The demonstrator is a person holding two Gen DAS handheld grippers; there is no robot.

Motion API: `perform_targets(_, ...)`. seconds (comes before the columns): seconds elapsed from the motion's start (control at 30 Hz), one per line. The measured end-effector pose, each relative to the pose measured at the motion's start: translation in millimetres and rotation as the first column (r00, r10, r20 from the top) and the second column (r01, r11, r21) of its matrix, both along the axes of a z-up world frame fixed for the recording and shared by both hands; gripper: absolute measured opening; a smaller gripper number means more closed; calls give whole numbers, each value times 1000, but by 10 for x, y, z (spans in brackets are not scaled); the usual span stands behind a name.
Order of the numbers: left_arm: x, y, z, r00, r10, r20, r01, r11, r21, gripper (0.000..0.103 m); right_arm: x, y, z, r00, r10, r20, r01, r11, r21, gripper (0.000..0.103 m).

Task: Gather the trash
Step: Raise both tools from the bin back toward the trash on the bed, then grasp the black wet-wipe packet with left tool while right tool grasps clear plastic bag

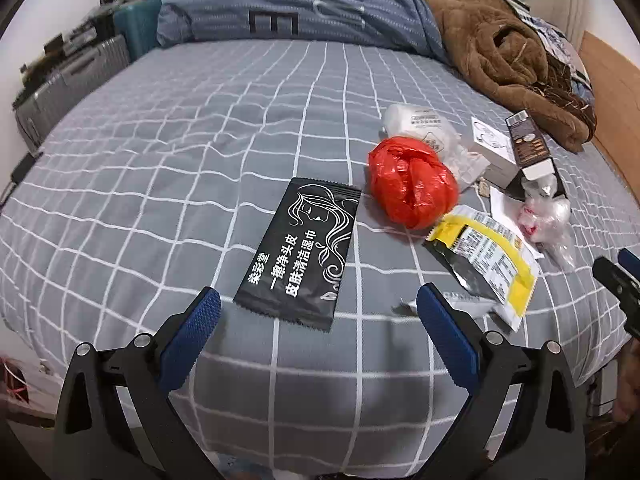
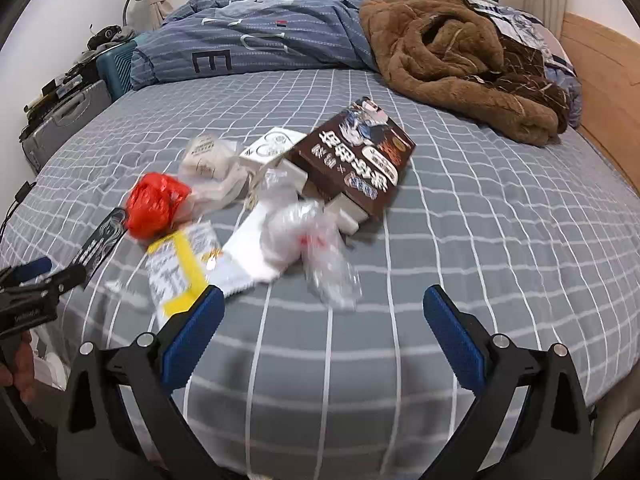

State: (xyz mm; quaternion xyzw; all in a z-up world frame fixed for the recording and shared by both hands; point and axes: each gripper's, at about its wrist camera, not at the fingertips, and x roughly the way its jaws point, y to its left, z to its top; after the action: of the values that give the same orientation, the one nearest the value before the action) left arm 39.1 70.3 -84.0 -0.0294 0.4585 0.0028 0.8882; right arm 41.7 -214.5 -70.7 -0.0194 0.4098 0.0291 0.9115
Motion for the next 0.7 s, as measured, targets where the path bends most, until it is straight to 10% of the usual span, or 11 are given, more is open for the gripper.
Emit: perform_targets(0.7,585,81,-284,996,15,-91,-9,998,65,85,744,166,-266,997,4,-73,-3,1000,23,81)
